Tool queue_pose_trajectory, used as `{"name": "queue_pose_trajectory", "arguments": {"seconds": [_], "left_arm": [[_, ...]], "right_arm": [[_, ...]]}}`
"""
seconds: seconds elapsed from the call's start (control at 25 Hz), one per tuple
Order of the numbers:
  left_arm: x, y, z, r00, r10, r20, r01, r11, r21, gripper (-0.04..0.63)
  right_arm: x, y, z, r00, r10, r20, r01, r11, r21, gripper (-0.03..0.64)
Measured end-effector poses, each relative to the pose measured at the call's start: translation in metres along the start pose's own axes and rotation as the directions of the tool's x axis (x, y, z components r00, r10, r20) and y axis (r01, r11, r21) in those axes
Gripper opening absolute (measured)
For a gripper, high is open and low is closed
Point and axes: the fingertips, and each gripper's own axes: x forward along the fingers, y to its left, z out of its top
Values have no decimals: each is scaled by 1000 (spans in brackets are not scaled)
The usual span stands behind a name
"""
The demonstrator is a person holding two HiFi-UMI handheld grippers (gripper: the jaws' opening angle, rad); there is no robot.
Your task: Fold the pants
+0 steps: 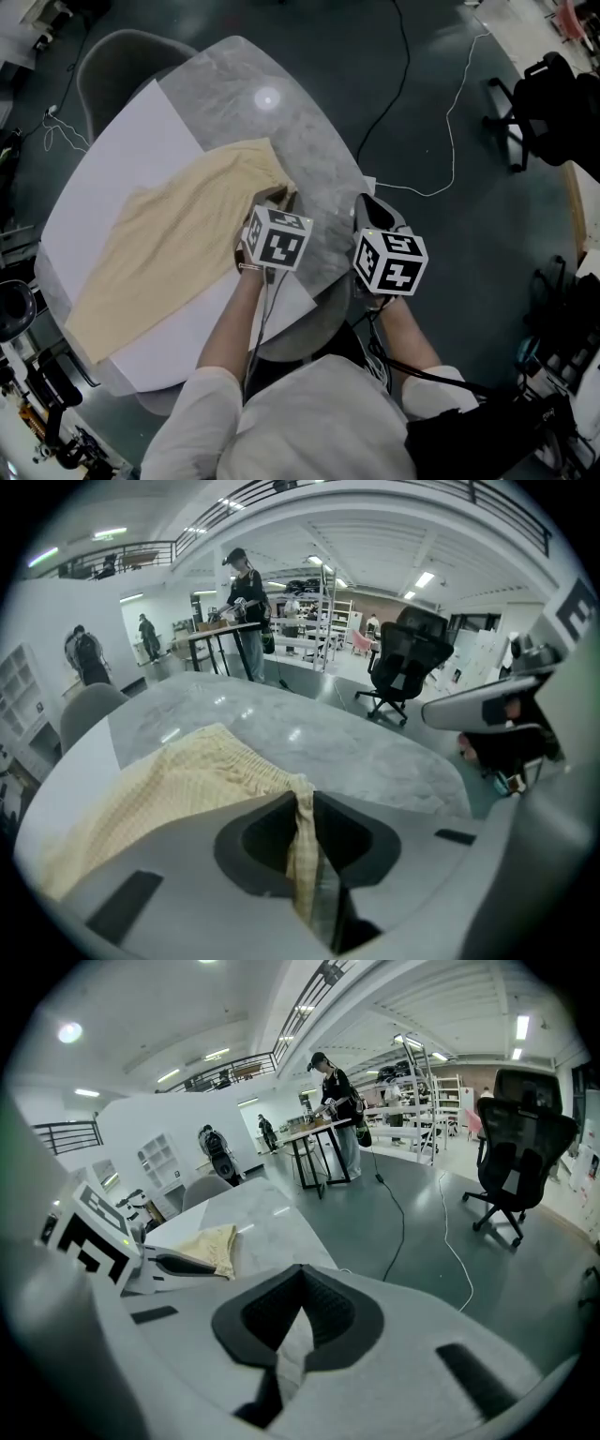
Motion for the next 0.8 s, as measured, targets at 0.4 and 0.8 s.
{"name": "queue_pose_trajectory", "arguments": {"seconds": [0.4, 0.8], "left_arm": [[-38, 8, 13, 994, -23, 103, 38, 987, -153, 43], [-140, 53, 19, 976, 47, 215, 16, 959, -284, 43]], "right_arm": [[-17, 2, 14, 1000, -14, 5, 14, 999, -44, -8], [-51, 65, 50, 997, 57, 57, -49, 990, -135, -8]]}}
